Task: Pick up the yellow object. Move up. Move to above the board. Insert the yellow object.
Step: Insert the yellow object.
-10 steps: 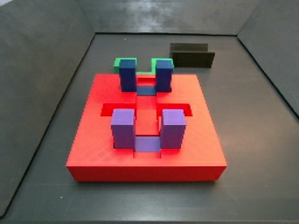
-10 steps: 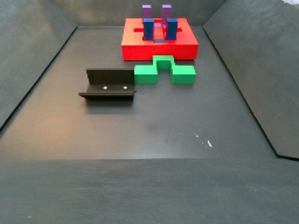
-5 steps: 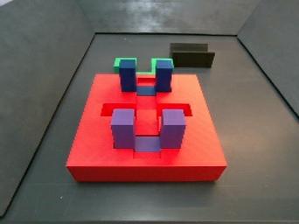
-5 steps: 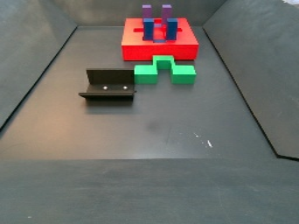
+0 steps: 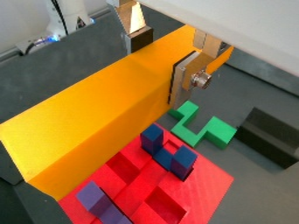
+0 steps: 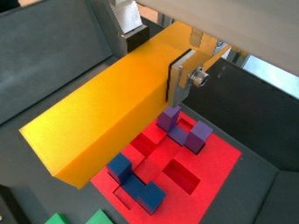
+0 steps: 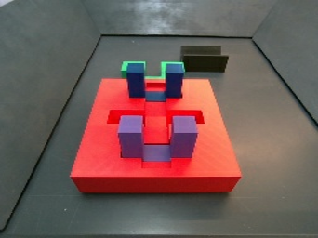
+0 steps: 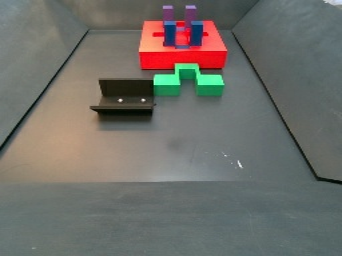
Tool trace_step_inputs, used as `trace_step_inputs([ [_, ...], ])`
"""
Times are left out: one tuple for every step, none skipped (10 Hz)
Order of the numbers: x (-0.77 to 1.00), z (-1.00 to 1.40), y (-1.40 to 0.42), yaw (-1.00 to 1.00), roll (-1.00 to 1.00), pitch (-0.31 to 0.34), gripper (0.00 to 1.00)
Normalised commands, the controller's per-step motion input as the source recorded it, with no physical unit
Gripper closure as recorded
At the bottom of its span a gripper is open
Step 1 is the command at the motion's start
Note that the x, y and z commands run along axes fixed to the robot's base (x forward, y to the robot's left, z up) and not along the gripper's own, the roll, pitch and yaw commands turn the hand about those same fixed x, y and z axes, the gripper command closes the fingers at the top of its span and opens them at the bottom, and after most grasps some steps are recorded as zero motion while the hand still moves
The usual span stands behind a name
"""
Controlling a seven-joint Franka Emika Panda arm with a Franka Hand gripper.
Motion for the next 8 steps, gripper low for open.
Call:
trace_step_inputs([
  [0.13,-0.44,-0.01,0.09,0.10,0.000,1.00],
  [0.02,-0.33,0.00,0.03,0.03,-0.026,1.00],
  [0.00,-0.20,0.00,0.00,0.00,-0.014,1.00],
  [0.00,-0.18,0.00,0.00,-0.07,-0.044,1.00],
  [0.01,-0.38,0.00,0.00,-0.07,-0.099,1.00],
  [0.06,-0.55,-0.01,0.07,0.00,-0.116,1.00],
  [0.18,-0.69,-0.06,0.21,0.17,-0.049,1.00],
  [0.27,-0.78,-0.11,0.13,0.19,-0.027,1.00],
])
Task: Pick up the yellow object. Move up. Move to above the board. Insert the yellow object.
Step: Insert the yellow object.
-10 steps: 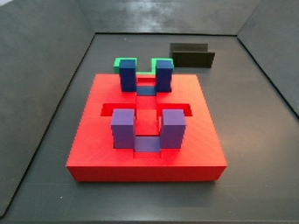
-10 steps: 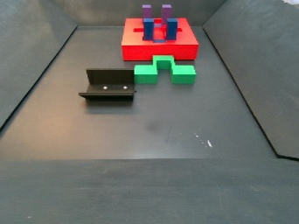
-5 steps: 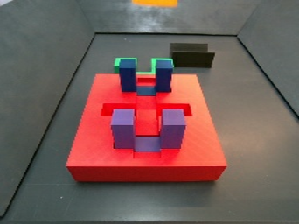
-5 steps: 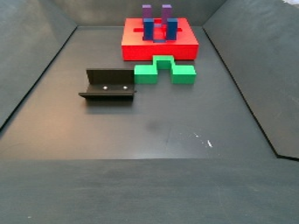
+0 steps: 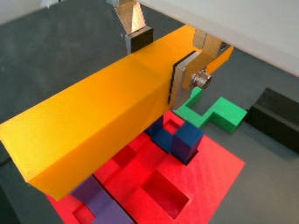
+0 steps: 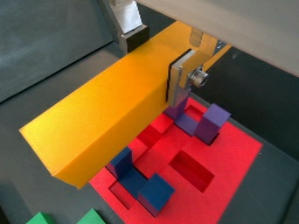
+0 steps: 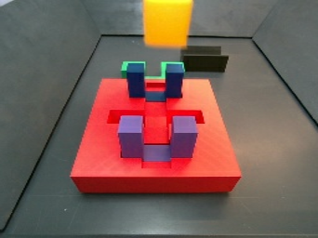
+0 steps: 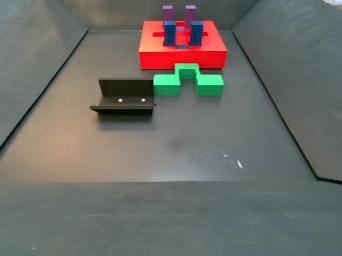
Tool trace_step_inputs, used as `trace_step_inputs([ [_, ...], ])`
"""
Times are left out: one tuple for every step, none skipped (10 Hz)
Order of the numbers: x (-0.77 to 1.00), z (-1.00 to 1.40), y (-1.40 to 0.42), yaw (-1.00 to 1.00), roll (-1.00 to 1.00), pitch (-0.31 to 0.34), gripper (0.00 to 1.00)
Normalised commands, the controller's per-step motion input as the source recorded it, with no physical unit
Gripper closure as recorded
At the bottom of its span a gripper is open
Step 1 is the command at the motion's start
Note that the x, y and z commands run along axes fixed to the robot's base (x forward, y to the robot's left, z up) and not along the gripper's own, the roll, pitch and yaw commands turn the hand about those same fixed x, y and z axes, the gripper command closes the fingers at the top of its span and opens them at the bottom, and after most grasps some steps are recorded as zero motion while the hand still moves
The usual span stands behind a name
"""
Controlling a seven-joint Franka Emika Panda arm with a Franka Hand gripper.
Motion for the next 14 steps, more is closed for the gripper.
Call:
trace_step_inputs([
  [0.23,-0.66,-0.08,0.08,0.19,-0.031,1.00],
  [0.21,-0.62,-0.05,0.00,0.18,-0.011,1.00],
  [0.13,-0.59,-0.05,0.00,0.12,-0.027,1.00],
  [0.00,-0.47,0.00,0.00,0.07,-0.037,1.00],
  [-0.17,-0.34,0.00,0.00,0.00,-0.077,1.00],
  [-0.14,-0.21,0.00,0.15,0.00,-0.056,1.00],
  [-0.10,-0.25,-0.07,0.25,0.11,-0.044,1.00],
  [-0.12,-0.25,-0.09,0.28,0.13,-0.067,1.00],
  [-0.01,-0.23,-0.12,0.23,0.14,-0.067,1.00],
  [0.00,-0.27,-0.15,0.17,0.11,-0.079,1.00],
  [0.00,-0.22,-0.10,0.08,0.07,-0.073,1.00],
  [0.00,-0.20,-0.09,0.00,0.06,-0.089,1.00],
  [0.00,-0.19,-0.05,0.00,0.04,-0.084,1.00],
  [0.00,-0.14,0.00,0.00,0.03,-0.033,1.00],
])
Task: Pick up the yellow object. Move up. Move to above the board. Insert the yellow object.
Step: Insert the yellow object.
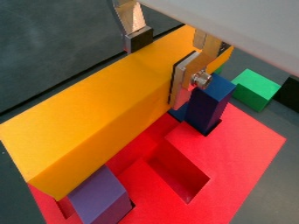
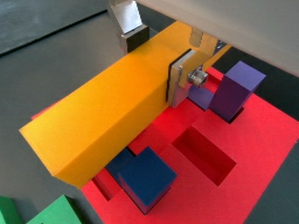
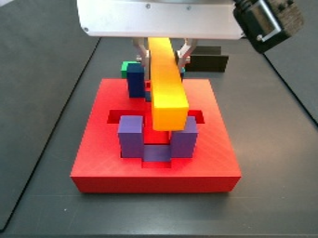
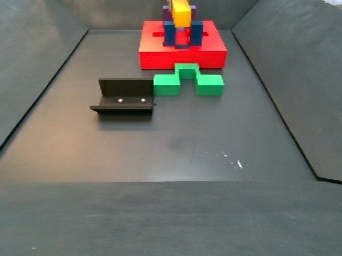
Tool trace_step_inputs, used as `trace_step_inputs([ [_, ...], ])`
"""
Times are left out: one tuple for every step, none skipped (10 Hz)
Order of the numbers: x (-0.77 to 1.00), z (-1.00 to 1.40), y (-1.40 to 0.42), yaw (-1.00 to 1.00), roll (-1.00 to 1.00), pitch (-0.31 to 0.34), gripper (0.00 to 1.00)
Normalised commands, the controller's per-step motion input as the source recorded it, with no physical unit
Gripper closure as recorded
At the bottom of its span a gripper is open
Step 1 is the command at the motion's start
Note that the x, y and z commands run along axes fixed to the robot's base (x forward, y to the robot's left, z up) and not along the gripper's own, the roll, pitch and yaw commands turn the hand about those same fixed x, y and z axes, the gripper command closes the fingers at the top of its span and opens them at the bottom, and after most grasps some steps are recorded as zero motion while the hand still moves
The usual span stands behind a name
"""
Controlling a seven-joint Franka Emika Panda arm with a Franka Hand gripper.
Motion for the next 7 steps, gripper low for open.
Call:
trace_step_inputs([
  [0.00,-0.11,0.00,0.00,0.00,-0.014,1.00],
  [0.00,-0.05,0.00,-0.04,0.00,-0.001,1.00],
  [-0.01,0.00,0.00,-0.04,0.00,0.000,1.00],
  [-0.05,0.00,0.00,0.00,0.01,0.000,1.00],
  [-0.07,0.00,-0.01,0.00,0.03,0.000,1.00],
  [-0.02,0.00,-0.03,0.00,0.04,0.000,1.00],
  [-0.08,0.00,-0.05,0.00,0.07,0.000,1.00],
])
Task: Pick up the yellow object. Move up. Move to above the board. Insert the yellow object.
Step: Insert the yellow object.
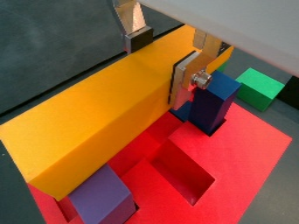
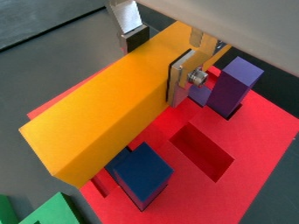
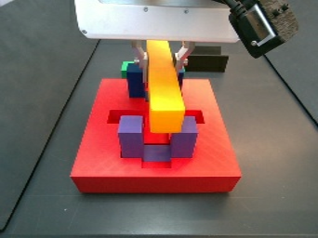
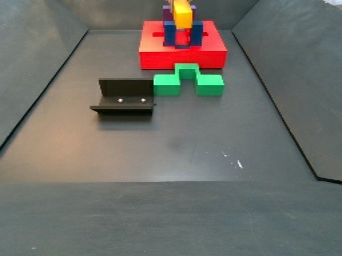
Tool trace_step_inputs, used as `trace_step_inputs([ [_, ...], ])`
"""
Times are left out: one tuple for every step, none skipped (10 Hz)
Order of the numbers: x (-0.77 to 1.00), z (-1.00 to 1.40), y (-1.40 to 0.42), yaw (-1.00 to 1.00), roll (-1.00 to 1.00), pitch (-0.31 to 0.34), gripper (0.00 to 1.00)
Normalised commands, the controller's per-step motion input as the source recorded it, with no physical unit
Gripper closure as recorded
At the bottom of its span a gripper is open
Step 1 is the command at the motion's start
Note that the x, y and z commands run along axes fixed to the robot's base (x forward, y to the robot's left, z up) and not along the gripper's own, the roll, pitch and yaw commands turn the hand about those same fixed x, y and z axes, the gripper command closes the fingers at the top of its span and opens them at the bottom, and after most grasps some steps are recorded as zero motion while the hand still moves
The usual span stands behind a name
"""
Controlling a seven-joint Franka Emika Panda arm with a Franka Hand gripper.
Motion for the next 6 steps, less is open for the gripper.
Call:
trace_step_inputs([
  [-0.07,0.00,-0.07,0.00,0.06,0.000,1.00],
  [0.00,0.00,-0.07,-0.02,0.06,0.000,1.00],
  [0.00,0.00,-0.07,-0.03,0.10,0.000,1.00],
  [-0.04,0.00,-0.05,-0.01,0.11,0.000,1.00],
  [0.00,0.00,-0.07,0.00,0.09,0.000,1.00],
  [0.03,-0.07,-0.05,-0.05,0.15,0.056,1.00],
])
